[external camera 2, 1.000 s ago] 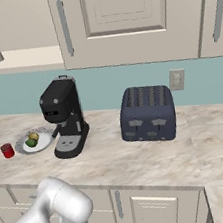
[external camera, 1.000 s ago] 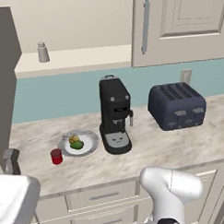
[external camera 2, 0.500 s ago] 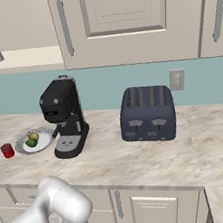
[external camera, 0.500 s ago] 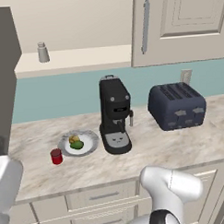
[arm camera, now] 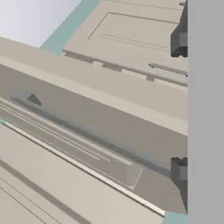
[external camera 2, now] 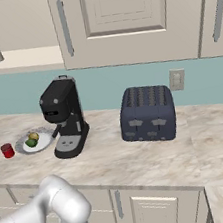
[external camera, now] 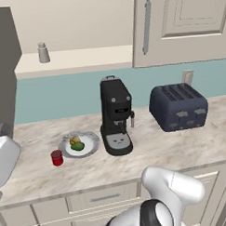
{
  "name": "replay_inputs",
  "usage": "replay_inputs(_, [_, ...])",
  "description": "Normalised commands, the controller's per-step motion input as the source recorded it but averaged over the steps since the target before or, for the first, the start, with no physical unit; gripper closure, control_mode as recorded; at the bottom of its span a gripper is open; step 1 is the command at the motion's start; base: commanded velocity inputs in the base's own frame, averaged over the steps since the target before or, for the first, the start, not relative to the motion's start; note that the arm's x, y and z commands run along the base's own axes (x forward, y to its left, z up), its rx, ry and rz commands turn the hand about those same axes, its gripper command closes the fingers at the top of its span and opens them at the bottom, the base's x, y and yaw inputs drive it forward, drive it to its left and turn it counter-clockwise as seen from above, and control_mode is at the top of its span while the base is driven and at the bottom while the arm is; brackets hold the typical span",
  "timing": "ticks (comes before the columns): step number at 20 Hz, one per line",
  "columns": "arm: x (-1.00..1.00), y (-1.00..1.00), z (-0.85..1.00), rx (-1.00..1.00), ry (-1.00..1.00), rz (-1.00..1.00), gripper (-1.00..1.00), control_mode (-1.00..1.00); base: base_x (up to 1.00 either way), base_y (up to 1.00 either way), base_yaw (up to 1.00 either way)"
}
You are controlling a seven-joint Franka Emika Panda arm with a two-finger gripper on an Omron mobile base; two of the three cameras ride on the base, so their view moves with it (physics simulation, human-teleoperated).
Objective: Pick the avocado and bread from the counter and place them on the plate. Then pick the jam from the cabinet and place it next to the plate. Lastly close the cabinet door.
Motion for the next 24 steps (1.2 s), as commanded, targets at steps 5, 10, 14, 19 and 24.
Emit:
replay_inputs(5, [0.02,-0.01,0.00,0.00,0.08,-0.16,-1.00,-1.00,0.00,0.00,0.00])
replay_inputs(10, [0.00,-0.23,0.05,0.01,0.00,-0.08,-1.00,-1.00,0.00,0.00,0.00])
replay_inputs(14, [0.36,-0.57,0.00,0.07,0.00,-0.01,-1.00,-1.00,0.00,0.00,0.00])
replay_inputs(19, [0.98,-0.70,0.00,0.15,0.03,0.00,-1.00,-1.00,0.00,0.00,0.00])
replay_inputs(24, [1.00,-0.98,0.00,0.20,0.01,0.05,-1.00,-1.00,0.00,0.00,0.00])
